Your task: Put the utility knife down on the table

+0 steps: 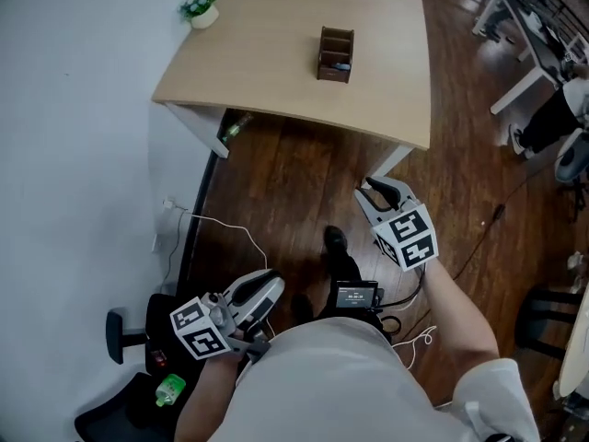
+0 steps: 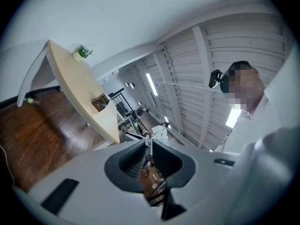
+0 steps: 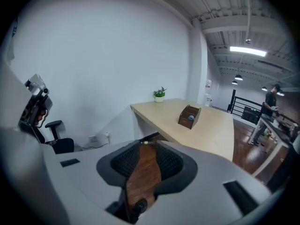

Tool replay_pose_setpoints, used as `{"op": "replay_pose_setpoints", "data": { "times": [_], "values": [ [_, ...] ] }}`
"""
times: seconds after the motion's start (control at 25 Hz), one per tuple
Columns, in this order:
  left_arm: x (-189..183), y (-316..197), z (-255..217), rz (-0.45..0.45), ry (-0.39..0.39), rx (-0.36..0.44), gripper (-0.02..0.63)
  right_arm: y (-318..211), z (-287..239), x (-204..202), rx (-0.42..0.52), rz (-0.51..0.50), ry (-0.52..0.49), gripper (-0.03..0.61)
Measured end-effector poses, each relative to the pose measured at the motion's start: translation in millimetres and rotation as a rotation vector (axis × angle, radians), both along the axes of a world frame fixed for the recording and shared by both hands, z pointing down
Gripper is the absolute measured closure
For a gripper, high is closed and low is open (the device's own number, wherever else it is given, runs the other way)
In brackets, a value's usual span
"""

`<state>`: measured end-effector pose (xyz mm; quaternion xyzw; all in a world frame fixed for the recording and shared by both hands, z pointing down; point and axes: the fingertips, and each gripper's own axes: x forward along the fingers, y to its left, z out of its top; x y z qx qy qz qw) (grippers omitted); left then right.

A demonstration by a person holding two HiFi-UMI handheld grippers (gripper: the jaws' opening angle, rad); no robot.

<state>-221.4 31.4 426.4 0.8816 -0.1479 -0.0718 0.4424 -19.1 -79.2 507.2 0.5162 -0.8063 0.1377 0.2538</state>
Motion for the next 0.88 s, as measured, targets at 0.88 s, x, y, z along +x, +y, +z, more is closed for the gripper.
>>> {"op": "replay_pose_setpoints", "data": {
  "times": [0.88],
  "values": [
    [31.9,129.2,-13.6,0.187,0.015,0.032,0.571,268.7,-45.1,39.3,-0.02,0.316,-0.16,0.471]
  ]
}}
